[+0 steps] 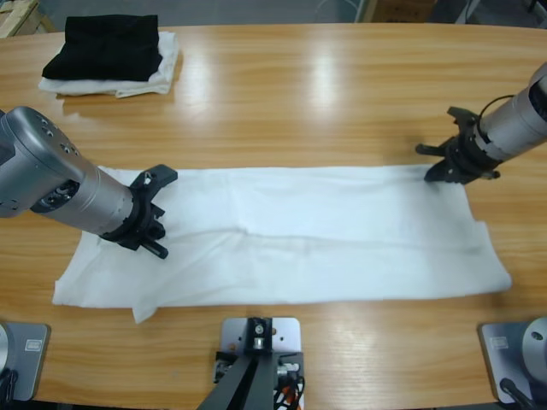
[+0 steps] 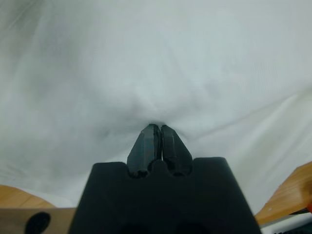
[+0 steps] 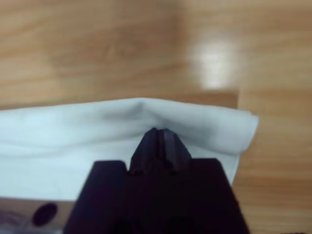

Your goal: Fold clothes

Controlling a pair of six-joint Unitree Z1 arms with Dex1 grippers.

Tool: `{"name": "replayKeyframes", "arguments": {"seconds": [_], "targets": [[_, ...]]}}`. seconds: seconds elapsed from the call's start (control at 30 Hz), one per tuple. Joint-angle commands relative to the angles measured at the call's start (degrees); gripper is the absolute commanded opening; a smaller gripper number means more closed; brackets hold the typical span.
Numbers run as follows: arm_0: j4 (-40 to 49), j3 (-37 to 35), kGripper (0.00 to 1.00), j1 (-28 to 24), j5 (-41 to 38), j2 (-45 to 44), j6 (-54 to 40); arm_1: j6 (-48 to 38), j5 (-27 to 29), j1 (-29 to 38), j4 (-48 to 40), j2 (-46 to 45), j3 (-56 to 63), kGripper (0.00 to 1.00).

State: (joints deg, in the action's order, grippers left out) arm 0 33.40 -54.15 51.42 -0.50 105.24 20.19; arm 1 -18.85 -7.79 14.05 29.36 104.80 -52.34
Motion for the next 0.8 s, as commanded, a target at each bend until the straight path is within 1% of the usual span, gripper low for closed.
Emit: {"name": "replayKeyframes", "arguments": {"seconds": [0.03,0.2,0.27,0.3,0.33,0.37,0.4,0.5,0.57,0.67,0.73,0.8], "targets": [[0.03,1.73,0.0,1.9,-0.82,6.54,0.43,6.04,0.9,-6.62,-0.76,9.16,-5.14,0.0],[0.26,1.65,0.0,1.98,-0.75,6.58,0.82,10.27,1.09,-10.54,2.0,10.9,-8.51,0.0],[0.44,1.65,0.0,2.0,-0.4,6.38,1.22,11.64,-0.51,-10.8,2.18,10.81,-9.74,0.0],[0.53,1.58,0.0,1.97,-0.12,6.31,1.33,12.2,-2.51,-10.8,2.2,10.76,-10.41,0.066],[0.72,1.45,0.0,1.81,0.29,6.23,1.35,12.35,-4.18,-10.8,2.65,10.53,-11.25,0.496],[1.0,1.22,0.0,1.47,0.66,6.14,1.35,12.35,-4.97,-10.76,4.15,9.58,-12.05,0.88],[1.21,0.94,0.0,0.95,0.88,5.86,1.35,12.31,-5.84,-10.71,5.82,7.7,-12.34,0.994],[1.62,-0.23,0.0,-0.92,1.02,5.58,1.03,12.31,-11.0,-11.36,8.24,-1.99,-10.57,1.0],[1.91,-1.36,0.0,-1.87,1.36,6.05,0.71,12.28,-13.43,-14.02,8.47,-7.26,-7.62,1.0],[3.2,-3.52,0.0,-2.96,2.08,6.44,0.36,10.39,-15.63,-19.78,6.91,-9.37,-0.83,1.0],[4.02,-4.44,0.0,-4.36,2.43,6.38,-0.46,7.39,-15.27,-20.63,2.86,-9.13,3.41,1.0],[4.11,-4.59,0.0,-7.35,2.71,6.65,-2.56,4.73,-15.75,-20.64,-1.97,-9.42,7.62,1.0]]}}
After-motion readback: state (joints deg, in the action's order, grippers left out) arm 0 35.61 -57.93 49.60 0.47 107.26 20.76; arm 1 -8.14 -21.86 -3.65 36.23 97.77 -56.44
